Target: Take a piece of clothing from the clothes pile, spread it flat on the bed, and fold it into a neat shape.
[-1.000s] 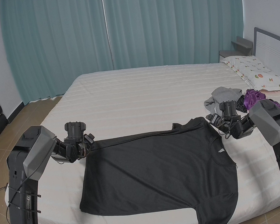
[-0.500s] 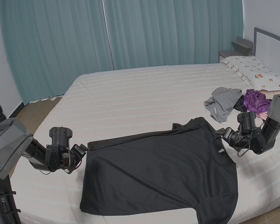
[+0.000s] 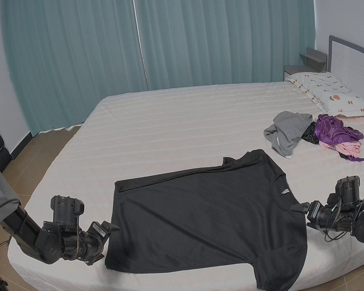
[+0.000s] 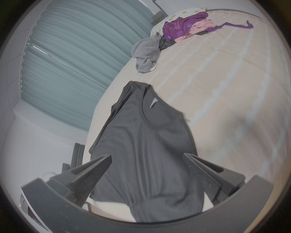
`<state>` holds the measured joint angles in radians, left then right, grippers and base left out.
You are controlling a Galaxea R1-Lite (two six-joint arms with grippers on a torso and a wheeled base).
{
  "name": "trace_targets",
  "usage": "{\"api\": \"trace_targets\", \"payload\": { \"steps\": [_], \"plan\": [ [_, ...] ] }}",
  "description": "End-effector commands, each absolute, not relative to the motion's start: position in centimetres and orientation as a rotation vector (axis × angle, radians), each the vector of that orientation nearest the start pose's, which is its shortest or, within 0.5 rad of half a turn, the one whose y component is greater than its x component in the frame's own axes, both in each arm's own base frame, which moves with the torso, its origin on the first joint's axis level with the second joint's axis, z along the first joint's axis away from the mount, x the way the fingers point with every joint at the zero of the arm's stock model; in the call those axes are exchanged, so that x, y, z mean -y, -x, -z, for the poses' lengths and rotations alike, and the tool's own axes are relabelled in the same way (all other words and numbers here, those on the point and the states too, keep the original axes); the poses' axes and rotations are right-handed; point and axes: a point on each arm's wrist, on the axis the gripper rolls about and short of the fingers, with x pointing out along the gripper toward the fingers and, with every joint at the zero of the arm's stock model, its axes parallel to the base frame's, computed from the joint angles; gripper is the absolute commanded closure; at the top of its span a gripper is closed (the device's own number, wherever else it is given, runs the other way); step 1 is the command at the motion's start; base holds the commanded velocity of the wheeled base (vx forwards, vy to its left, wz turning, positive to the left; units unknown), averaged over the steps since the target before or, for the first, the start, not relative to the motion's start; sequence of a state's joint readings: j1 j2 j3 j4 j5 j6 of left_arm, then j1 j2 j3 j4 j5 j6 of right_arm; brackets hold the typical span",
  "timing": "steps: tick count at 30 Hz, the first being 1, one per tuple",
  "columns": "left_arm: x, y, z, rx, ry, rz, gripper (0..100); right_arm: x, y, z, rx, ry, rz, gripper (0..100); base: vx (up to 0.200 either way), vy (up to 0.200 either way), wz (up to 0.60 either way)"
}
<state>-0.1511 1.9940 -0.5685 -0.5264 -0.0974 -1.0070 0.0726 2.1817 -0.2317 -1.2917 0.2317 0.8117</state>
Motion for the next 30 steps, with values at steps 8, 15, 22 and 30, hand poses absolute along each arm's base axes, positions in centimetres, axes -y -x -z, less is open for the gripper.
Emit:
{"api": "trace_targets", "payload": {
  "steps": [8,15,22,30],
  "plan": [
    [5.6,-25.8,0.3,-0.945,0.802,-0.247,0,-2.8,-22.5,1.1,-0.833,-0.834,-0.040,0,-0.025,0.025,0.00],
    [7.6,-26.5,2.4,-0.865,0.731,-0.253,0,-3.4,-22.3,1.3,-0.848,-0.821,-0.060,0,0.000,0.000,0.00],
    [7.9,-26.3,1.1,-0.839,0.777,-0.230,0,-3.4,-22.3,1.2,-0.846,-0.821,-0.061,0,0.000,0.000,0.00],
    [8.4,-26.0,0.1,-0.816,0.812,-0.209,0,-3.4,-22.4,1.1,-0.831,-0.821,-0.067,0,0.000,-0.125,0.00]
  ]
}}
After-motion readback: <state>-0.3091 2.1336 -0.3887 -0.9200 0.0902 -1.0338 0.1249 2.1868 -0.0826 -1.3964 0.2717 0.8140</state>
